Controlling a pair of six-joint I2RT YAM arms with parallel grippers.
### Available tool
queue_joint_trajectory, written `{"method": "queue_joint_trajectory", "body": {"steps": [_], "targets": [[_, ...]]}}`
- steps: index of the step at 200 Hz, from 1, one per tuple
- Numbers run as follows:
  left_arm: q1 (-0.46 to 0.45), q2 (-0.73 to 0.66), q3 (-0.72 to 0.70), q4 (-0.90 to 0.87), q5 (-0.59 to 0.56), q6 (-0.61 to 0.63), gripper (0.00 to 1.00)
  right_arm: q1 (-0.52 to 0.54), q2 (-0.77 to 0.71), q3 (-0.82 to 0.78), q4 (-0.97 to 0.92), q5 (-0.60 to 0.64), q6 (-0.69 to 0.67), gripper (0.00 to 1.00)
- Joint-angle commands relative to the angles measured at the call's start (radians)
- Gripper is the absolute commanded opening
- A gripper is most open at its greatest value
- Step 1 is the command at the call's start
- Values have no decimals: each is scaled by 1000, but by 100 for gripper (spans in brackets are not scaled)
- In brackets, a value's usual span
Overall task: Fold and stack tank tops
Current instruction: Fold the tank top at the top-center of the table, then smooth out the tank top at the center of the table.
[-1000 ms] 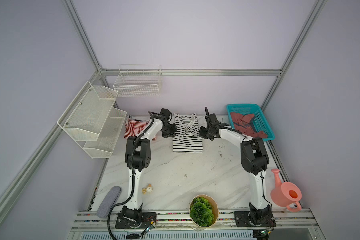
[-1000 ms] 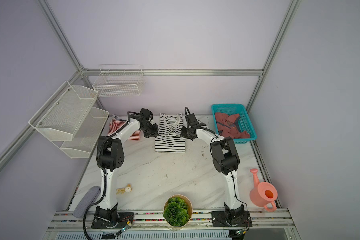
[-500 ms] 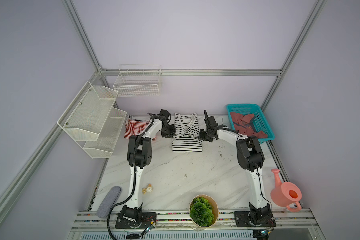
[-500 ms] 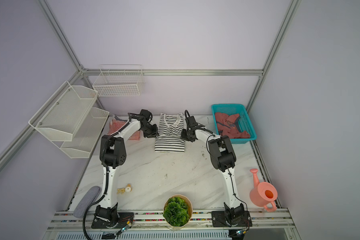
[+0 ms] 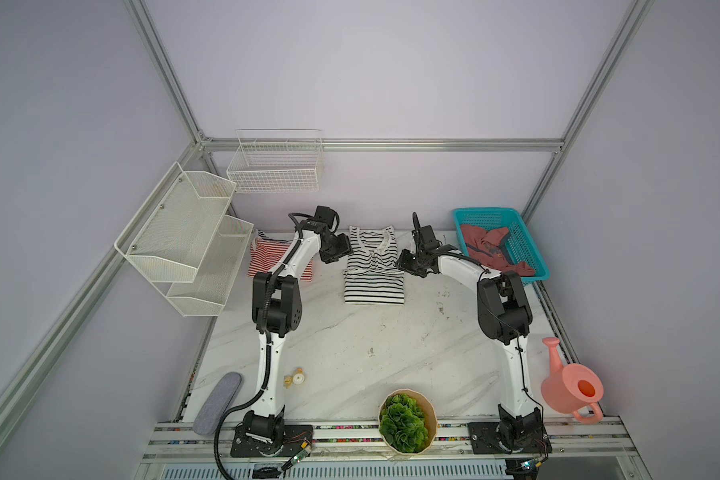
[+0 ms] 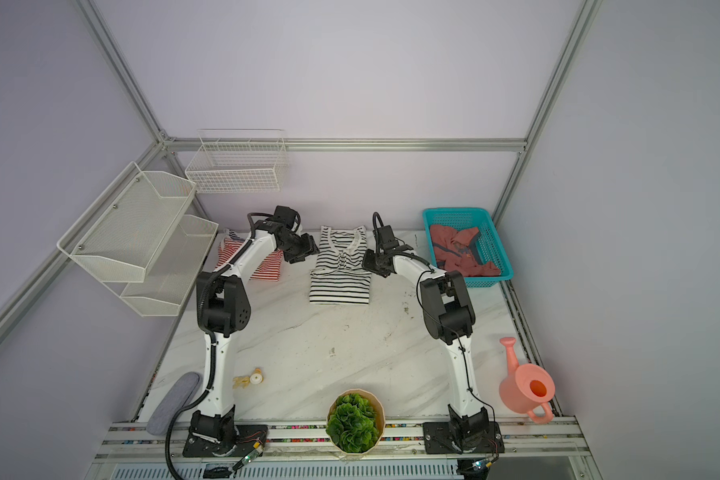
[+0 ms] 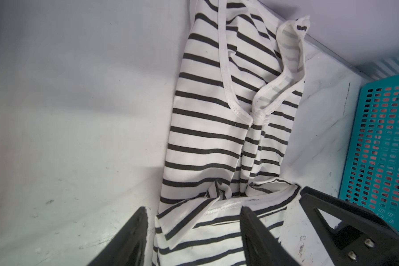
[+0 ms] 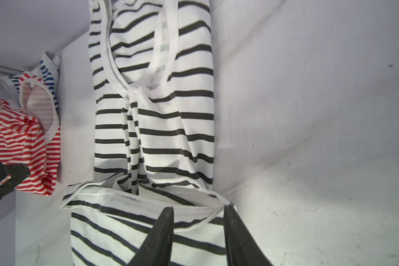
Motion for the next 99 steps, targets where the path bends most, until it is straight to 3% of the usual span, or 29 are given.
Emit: {"method": "queue_joint_trajectory", "body": {"steps": [1, 21, 52, 99], "targets": [[3, -126, -7, 16, -13, -12, 62, -6, -102, -51, 88, -40, 53, 39], [-19, -207, -130, 43, -22, -13, 57, -3, -131, -116, 135, -83, 71, 35], [-77, -318, -345, 123, -14, -17, 45, 30, -121, -172, 189, -128, 92, 8], [-121, -319, -471, 164, 27, -42, 36, 82, -10, -94, 185, -163, 93, 2]]}}
